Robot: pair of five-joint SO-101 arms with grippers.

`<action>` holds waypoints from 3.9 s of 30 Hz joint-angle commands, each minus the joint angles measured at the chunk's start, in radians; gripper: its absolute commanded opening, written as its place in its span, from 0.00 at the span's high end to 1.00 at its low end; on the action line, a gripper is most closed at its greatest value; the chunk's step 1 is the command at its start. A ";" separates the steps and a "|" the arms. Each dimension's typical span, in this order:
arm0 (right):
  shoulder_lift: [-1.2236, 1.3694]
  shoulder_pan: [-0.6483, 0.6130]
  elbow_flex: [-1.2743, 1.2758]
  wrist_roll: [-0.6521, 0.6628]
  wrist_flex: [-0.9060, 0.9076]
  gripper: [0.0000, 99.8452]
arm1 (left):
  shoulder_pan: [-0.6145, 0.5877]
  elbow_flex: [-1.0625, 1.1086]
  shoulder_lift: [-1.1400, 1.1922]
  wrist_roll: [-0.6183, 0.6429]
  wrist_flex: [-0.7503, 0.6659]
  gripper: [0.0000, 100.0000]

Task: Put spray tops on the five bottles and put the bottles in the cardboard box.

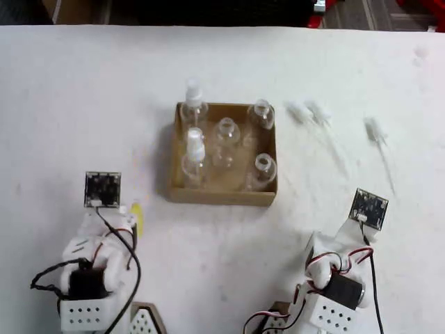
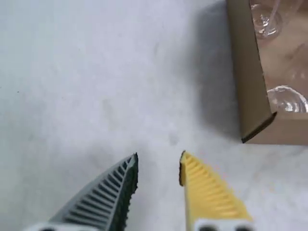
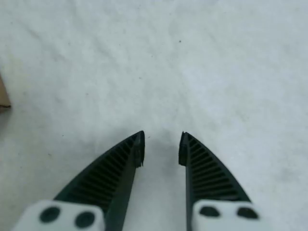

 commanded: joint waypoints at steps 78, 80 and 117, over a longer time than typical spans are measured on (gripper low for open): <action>1.626 -0.886 -1.395 -0.009 -0.097 0.96 | -0.007 -0.003 -0.010 -0.018 0.049 0.86; 1.650 -0.881 -1.395 -0.009 -0.124 0.96 | -0.007 -0.003 -0.010 -0.018 0.049 0.86; 1.225 -0.615 -1.666 0.129 0.156 0.98 | -0.007 -0.003 -0.010 -0.018 0.049 0.86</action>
